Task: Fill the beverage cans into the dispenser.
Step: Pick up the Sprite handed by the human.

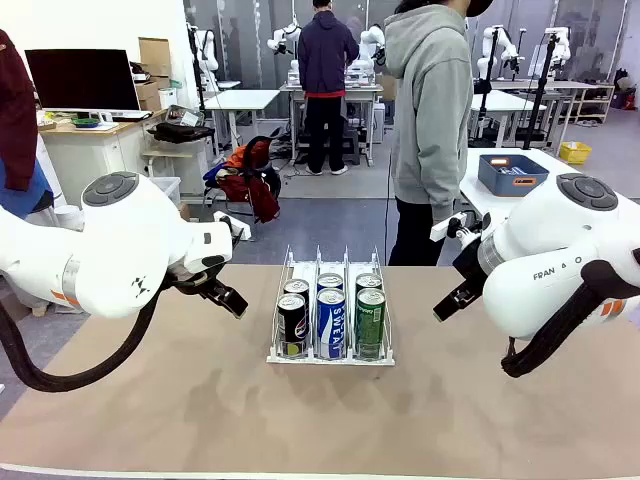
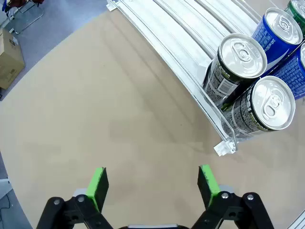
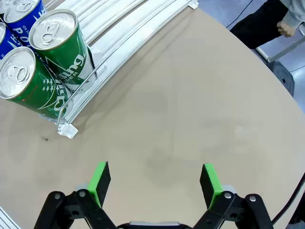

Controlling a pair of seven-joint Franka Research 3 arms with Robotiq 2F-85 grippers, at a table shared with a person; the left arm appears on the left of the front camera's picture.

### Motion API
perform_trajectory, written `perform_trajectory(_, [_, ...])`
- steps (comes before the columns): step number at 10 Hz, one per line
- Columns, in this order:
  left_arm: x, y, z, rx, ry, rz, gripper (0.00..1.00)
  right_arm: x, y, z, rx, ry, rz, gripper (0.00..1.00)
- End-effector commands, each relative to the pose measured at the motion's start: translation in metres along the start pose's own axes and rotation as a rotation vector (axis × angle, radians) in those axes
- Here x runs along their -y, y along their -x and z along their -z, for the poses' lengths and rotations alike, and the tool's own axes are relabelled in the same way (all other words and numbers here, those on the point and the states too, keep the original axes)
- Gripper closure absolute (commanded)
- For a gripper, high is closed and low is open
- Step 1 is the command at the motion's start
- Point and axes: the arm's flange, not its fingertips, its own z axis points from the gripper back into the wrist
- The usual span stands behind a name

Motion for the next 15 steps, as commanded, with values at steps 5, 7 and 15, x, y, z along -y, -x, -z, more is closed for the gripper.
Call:
perform_trajectory(5, [0.000, 0.000, 0.000, 0.000, 0.000, 0.000, 0.00, 0.000, 0.000, 0.000, 0.000, 0.000, 0.000, 0.00])
perform_trajectory(7, [0.000, 0.000, 0.000, 0.000, 0.000, 0.000, 0.00, 0.000, 0.000, 0.000, 0.000, 0.000, 0.000, 0.00])
perform_trajectory(15, [0.006, -0.002, -0.012, -0.071, 0.011, 0.031, 0.00, -0.002, 0.014, -0.018, -0.068, -0.165, -0.037, 0.00])
